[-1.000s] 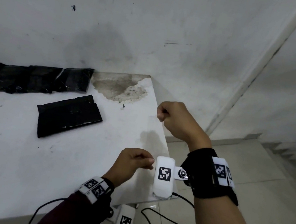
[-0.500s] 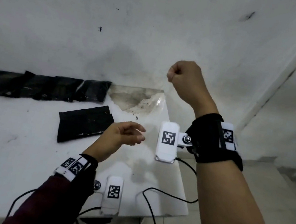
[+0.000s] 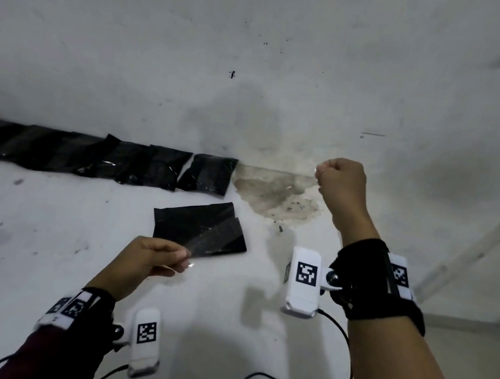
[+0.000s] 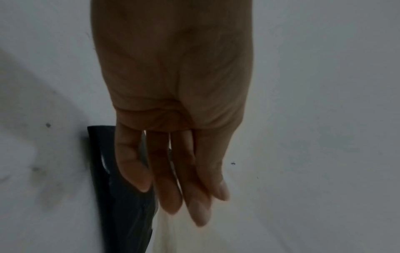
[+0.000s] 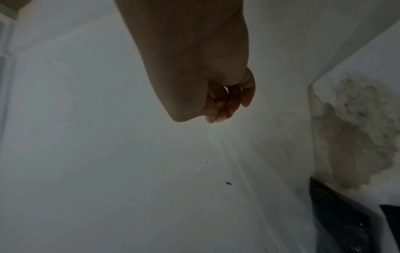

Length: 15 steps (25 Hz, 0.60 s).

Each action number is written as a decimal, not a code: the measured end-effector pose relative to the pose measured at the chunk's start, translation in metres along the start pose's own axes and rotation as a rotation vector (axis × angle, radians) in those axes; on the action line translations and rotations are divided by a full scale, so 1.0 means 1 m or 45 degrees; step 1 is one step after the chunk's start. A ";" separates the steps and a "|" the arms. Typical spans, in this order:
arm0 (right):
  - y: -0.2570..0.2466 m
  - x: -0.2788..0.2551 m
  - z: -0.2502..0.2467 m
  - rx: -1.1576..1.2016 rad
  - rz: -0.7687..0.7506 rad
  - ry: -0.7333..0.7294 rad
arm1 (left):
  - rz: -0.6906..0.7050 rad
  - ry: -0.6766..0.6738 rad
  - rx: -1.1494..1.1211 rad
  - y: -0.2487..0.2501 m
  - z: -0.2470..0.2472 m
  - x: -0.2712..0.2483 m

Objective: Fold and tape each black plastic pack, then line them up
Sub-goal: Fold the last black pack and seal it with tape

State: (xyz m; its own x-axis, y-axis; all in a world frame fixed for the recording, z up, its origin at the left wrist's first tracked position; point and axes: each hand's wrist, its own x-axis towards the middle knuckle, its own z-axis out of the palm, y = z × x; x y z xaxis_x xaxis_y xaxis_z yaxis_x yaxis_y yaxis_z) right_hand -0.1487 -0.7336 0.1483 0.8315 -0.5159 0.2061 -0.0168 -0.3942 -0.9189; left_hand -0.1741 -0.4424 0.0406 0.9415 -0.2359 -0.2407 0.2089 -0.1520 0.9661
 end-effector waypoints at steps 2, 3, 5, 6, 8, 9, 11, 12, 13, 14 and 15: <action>0.008 0.005 0.023 0.058 0.095 -0.027 | -0.067 0.148 -0.140 0.000 -0.017 0.009; 0.013 0.008 0.035 0.085 0.141 -0.039 | -0.106 0.208 -0.189 0.000 -0.026 0.015; 0.022 0.012 0.058 0.116 0.247 -0.078 | -0.198 0.293 -0.256 -0.001 -0.042 0.028; 0.025 0.013 0.067 0.127 0.298 -0.098 | -0.246 0.310 -0.273 -0.001 -0.049 0.034; 0.038 0.023 0.086 0.115 0.405 -0.118 | -0.366 0.292 -0.268 -0.002 -0.066 0.049; 0.044 0.026 0.091 0.094 0.443 -0.113 | -0.433 0.269 -0.258 -0.004 -0.073 0.056; 0.057 0.031 0.104 0.053 0.523 -0.130 | -0.536 0.251 -0.251 -0.006 -0.083 0.068; 0.064 0.033 0.111 0.033 0.562 -0.142 | -0.557 0.270 -0.241 -0.007 -0.086 0.076; 0.072 0.035 0.118 0.007 0.591 -0.138 | -0.554 0.314 -0.221 -0.010 -0.087 0.082; 0.079 0.035 0.124 -0.022 0.616 -0.134 | -0.542 0.380 -0.203 -0.012 -0.085 0.087; 0.088 0.035 0.130 -0.060 0.636 -0.143 | -0.527 0.453 -0.188 -0.016 -0.083 0.093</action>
State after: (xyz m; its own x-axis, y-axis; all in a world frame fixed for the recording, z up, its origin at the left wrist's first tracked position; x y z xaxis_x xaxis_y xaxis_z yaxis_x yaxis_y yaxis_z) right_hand -0.0489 -0.6879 0.0314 0.7700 -0.5661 -0.2943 -0.4504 -0.1556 -0.8792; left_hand -0.0678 -0.3820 0.0102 0.7989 0.1570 -0.5806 0.5905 -0.0211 0.8068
